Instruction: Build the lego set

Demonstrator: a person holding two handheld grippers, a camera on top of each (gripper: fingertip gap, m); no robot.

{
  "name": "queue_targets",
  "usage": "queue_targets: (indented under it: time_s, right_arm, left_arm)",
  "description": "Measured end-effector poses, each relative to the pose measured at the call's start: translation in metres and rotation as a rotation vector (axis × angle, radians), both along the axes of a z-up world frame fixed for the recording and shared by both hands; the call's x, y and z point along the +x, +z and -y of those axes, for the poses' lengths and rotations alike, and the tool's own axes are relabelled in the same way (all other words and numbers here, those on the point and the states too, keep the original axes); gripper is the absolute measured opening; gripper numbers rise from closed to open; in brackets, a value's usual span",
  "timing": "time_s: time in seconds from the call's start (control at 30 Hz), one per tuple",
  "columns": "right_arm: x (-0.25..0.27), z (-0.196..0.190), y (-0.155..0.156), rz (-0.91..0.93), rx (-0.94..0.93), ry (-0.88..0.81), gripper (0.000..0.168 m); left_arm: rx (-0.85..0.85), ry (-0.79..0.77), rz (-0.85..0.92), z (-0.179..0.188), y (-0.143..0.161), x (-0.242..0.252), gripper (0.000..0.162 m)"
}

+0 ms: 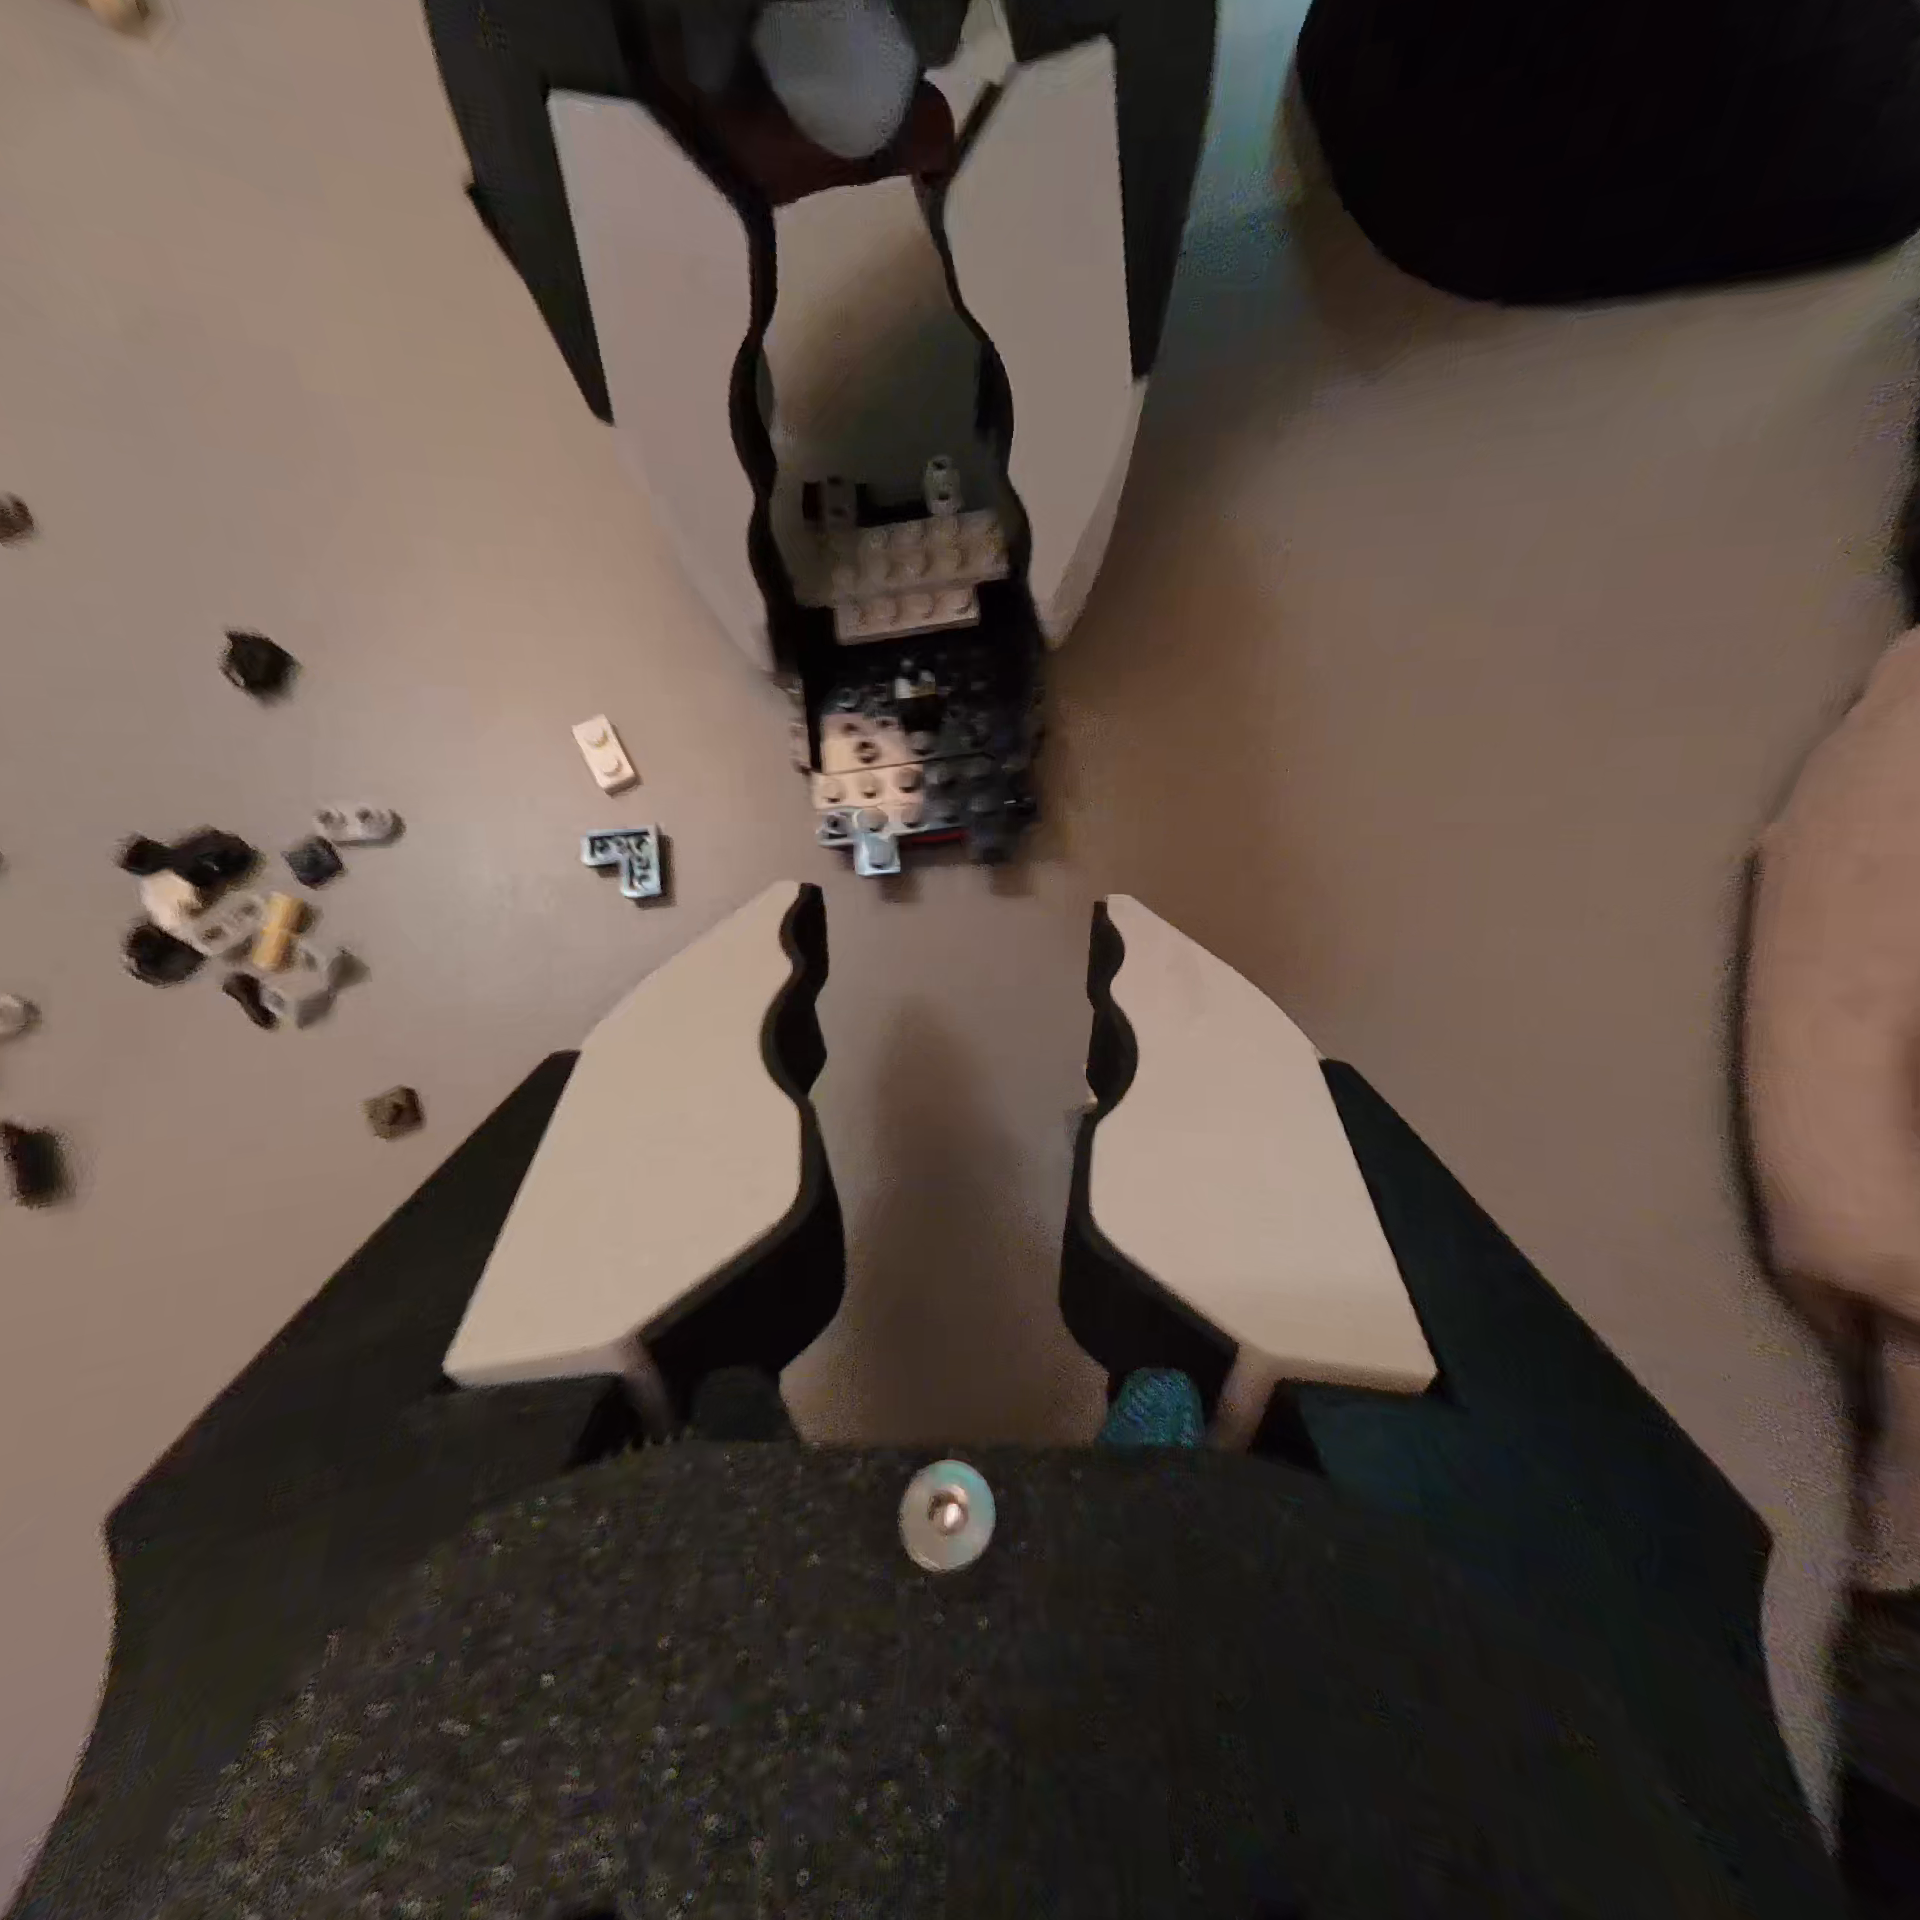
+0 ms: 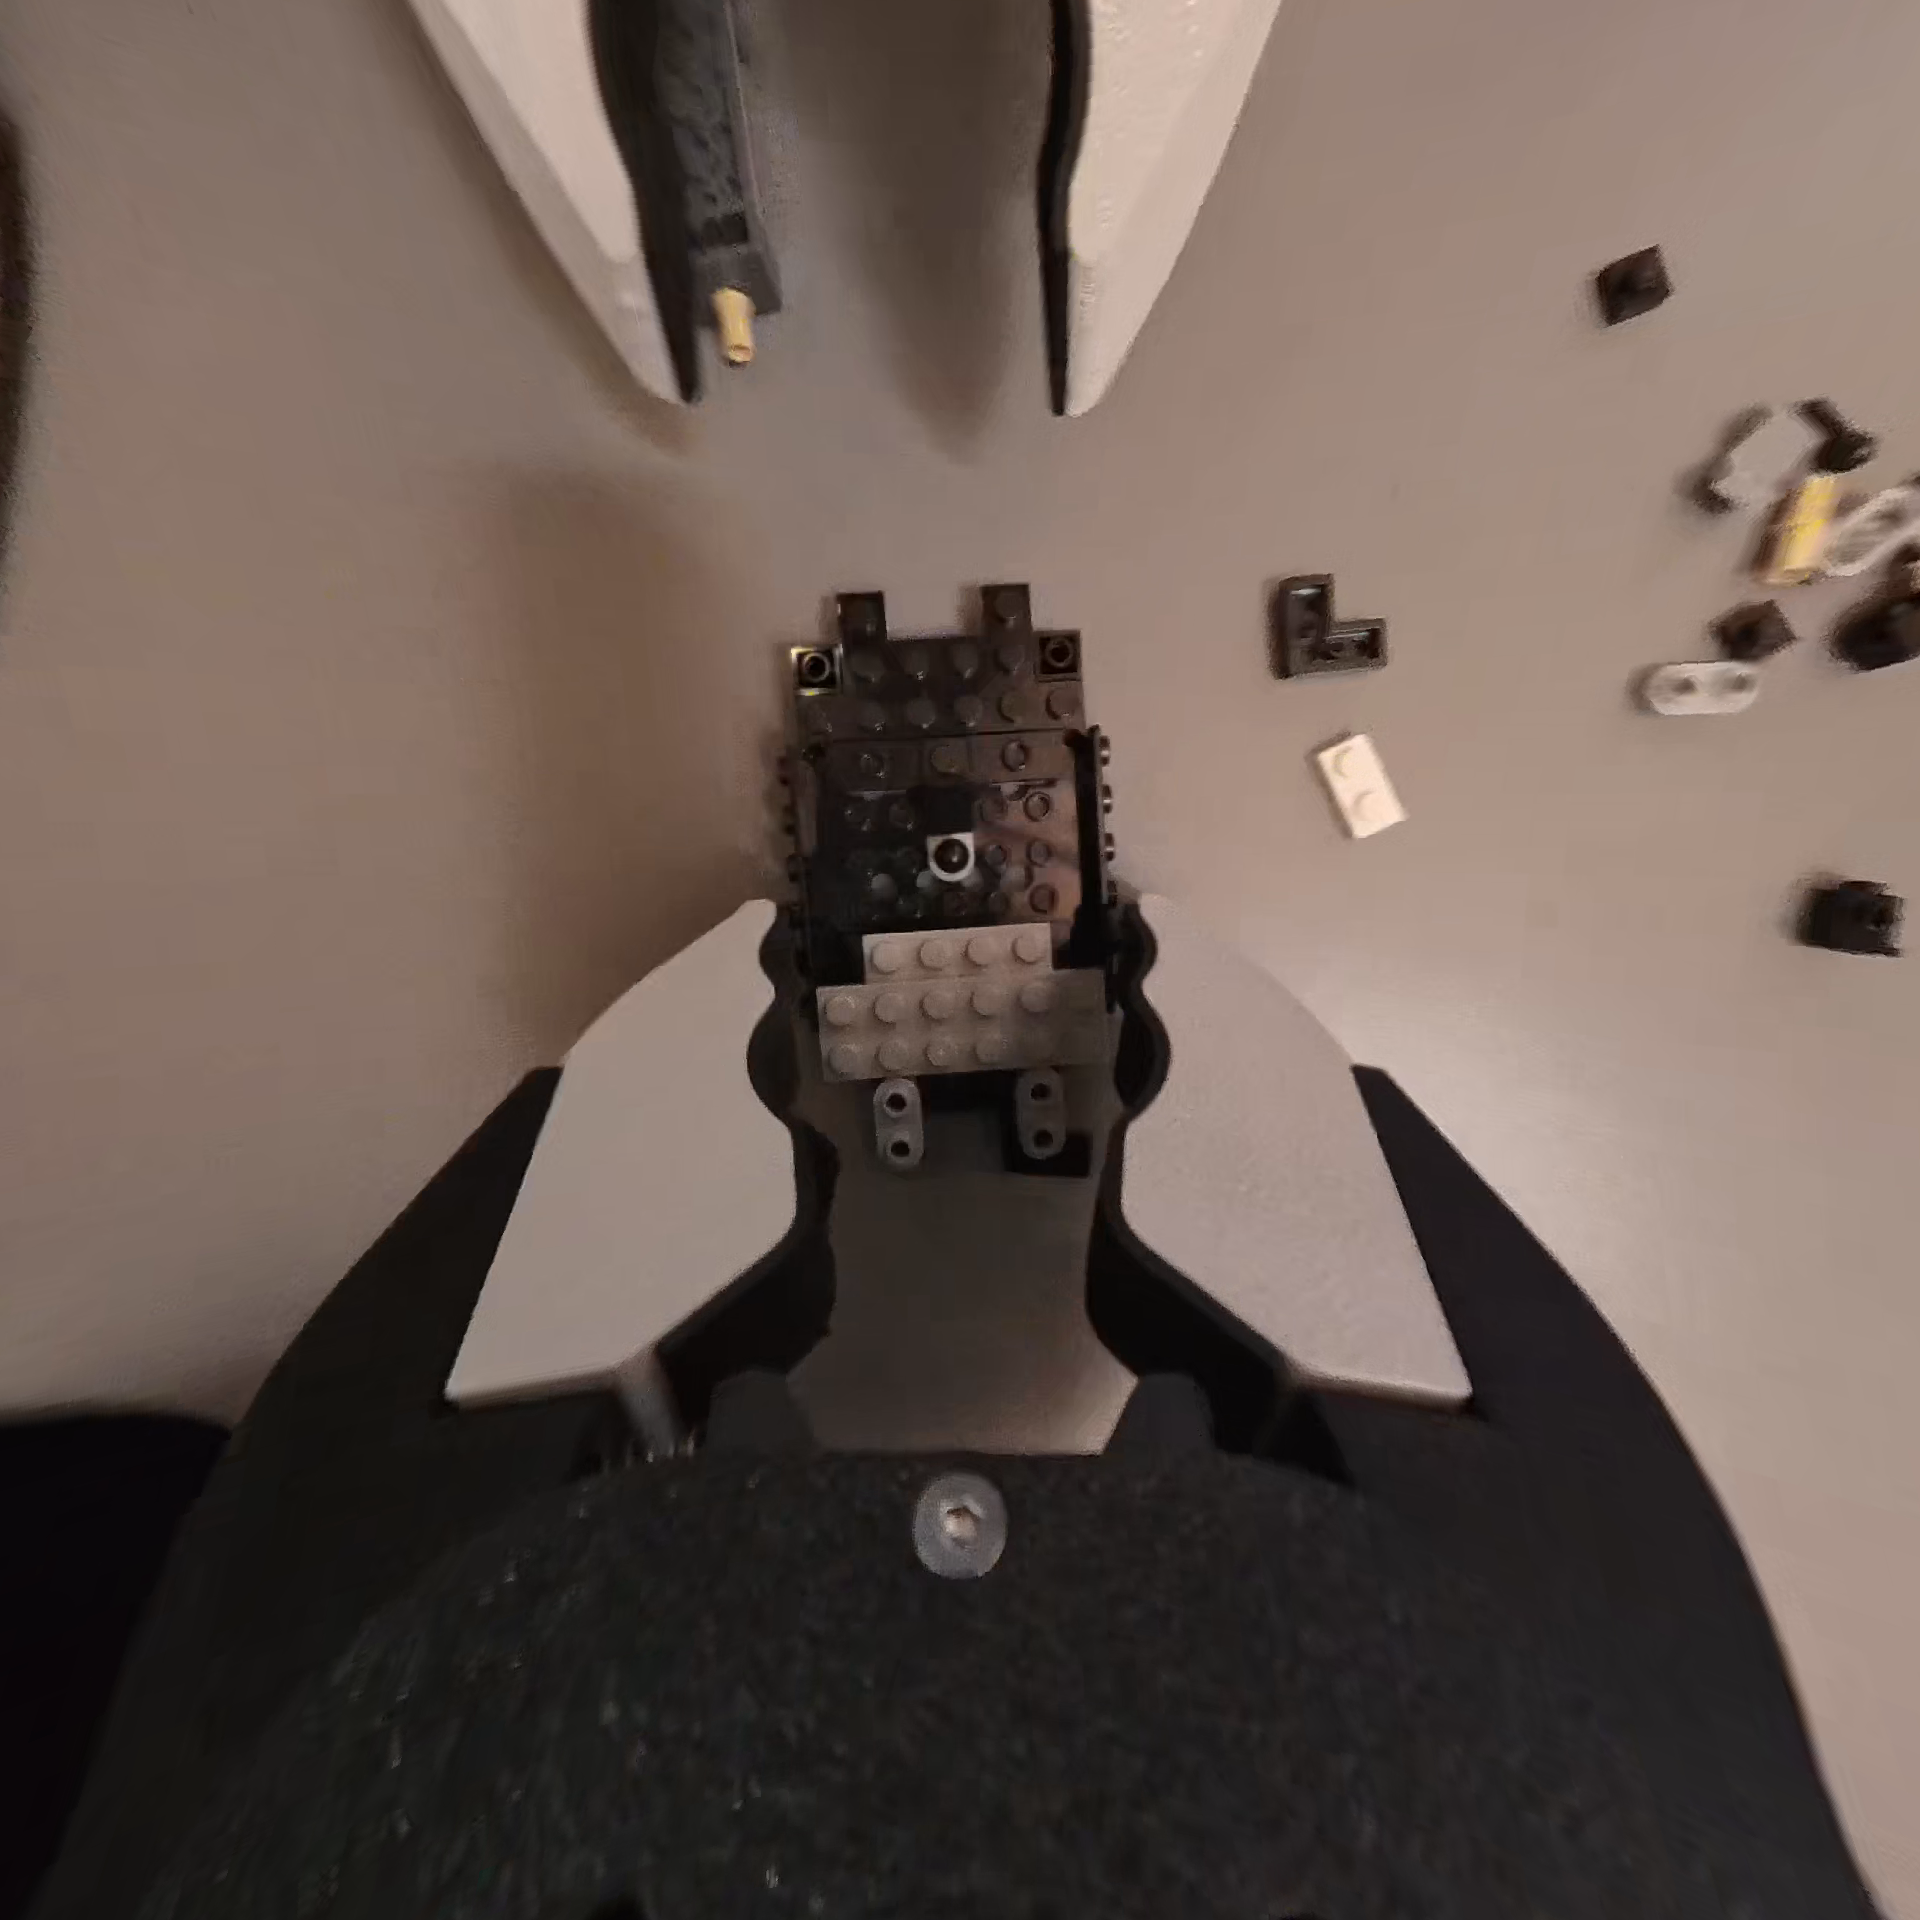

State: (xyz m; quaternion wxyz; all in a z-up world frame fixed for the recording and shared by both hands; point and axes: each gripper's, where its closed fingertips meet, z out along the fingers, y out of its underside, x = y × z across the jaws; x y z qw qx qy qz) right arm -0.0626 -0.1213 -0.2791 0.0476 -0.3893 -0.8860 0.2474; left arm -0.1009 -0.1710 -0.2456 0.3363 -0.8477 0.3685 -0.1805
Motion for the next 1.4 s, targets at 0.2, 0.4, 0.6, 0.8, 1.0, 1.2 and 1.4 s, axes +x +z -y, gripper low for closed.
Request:
queue_targets:
  time_s: [0.2, 0.4, 0.6, 0.8, 1.0, 1.2, 1.4]
  right_arm:
    - [0.02, 0.04, 0.041, 0.125, -0.54, -0.014, 0.058]
    - [0.027, 0.055, 0.064, 0.127, -0.842, -0.06, 0.058]
    - [0.019, 0.031, 0.082, -0.182, -0.647, -0.199, 0.059]
    - [0.014, 0.036, 0.07, -0.481, 0.144, -0.26, 0.077]
    - [0.009, 0.037, 0.033, -0.451, 0.363, -0.304, 0.069]
    - [0.002, 0.041, 0.033, -0.462, 0.266, -0.316, 0.064]
    - [0.011, 0.034, 0.025, -0.393, 0.116, -0.39, 0.064]
  left_arm:
    - [0.319, -0.217, -0.031, 0.015, 0.018, 0.036, 0.053]
    - [0.567, -0.297, -0.164, 0.014, 0.028, 0.056, 0.024]
    - [0.401, -0.101, 0.011, 0.006, 0.033, 0.046, 0.013]
    - [-0.415, 0.235, 0.777, 0.006, 0.039, 0.051, 0.013]
    - [-0.583, 0.3, 0.817, 0.006, 0.022, 0.065, 0.013]
    - [-0.542, 0.314, 0.836, 0.007, 0.026, 0.057, 0.014]
    - [-0.319, 0.262, 0.426, 0.023, 0.018, 0.0, 0.044]
